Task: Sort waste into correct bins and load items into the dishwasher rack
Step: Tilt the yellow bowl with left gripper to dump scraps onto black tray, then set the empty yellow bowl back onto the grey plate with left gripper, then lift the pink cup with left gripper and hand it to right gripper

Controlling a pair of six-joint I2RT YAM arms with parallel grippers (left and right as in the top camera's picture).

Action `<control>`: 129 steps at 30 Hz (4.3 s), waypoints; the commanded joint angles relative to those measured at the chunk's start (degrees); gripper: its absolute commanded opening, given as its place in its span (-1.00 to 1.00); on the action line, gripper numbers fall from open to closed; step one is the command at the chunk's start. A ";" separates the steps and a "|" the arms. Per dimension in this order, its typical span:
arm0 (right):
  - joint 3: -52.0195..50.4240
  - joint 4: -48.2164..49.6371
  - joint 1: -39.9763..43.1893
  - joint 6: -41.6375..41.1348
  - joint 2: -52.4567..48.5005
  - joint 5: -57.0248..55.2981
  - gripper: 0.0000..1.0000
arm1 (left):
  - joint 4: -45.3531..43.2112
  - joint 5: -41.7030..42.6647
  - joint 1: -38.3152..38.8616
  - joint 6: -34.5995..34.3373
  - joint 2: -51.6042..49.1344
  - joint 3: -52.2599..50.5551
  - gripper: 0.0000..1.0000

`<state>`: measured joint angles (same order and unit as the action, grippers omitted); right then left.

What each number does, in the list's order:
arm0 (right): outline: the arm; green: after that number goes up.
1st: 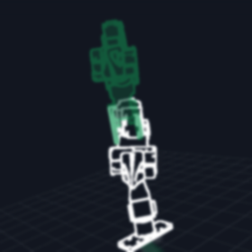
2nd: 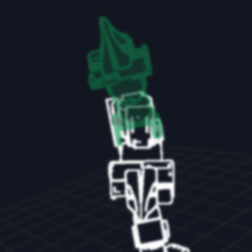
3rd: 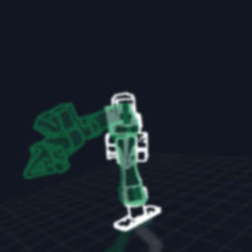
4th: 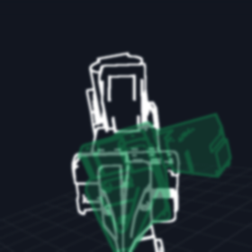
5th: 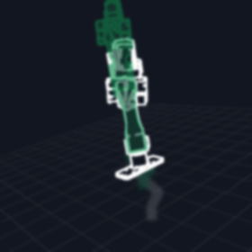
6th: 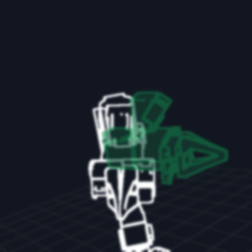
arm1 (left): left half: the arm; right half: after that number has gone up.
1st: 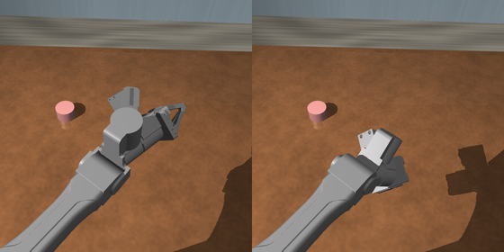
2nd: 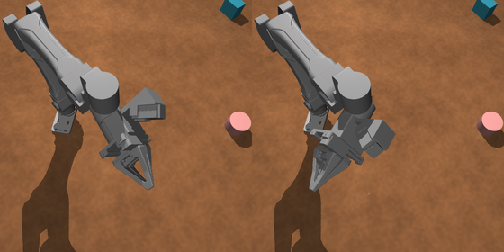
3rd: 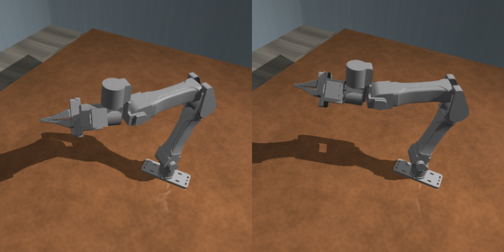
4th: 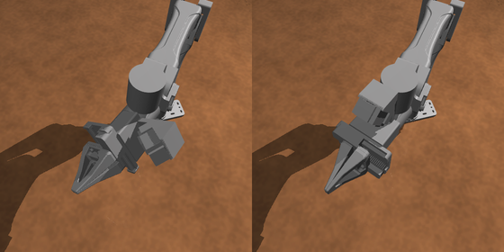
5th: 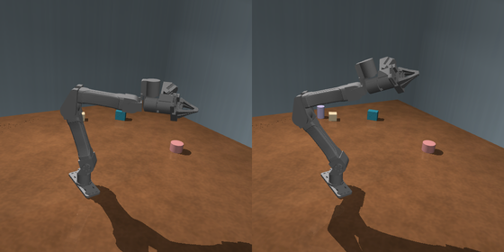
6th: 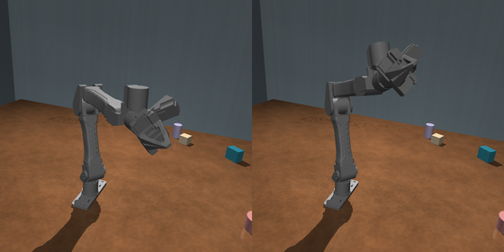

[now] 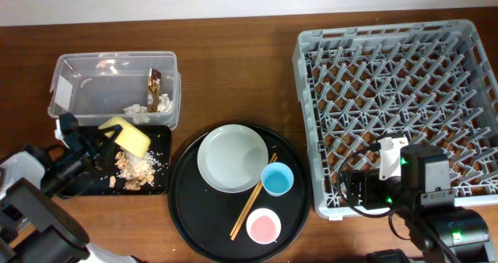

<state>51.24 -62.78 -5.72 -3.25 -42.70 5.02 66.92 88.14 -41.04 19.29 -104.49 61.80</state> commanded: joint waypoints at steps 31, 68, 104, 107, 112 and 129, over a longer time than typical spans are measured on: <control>0.81 0.02 -0.22 -0.66 0.15 0.33 0.97 | 7.26 -15.21 18.56 19.80 13.31 1.11 -1.00; 0.81 -0.90 -0.22 -0.63 0.15 0.31 0.97 | -8.66 -65.94 68.28 -21.44 20.33 6.23 0.11; 0.85 12.33 -0.22 -4.52 -9.75 20.83 0.97 | -41.94 -40.04 57.75 -38.23 24.85 -2.49 -1.00; 0.85 19.43 -0.22 -3.65 -15.34 36.39 0.97 | -50.84 -22.49 57.75 -41.97 16.61 -2.49 -1.00; 0.83 29.75 -0.22 -3.61 -25.22 51.04 0.97 | -61.94 -9.44 57.75 -48.61 8.59 -2.49 -1.00; 0.83 43.32 -0.26 -1.51 -33.07 73.83 0.79 | -63.93 -8.66 58.90 -52.76 8.59 -2.49 -1.00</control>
<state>51.55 -19.64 -5.72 -5.39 -75.61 76.60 3.36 79.96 17.10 -32.53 -96.01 58.74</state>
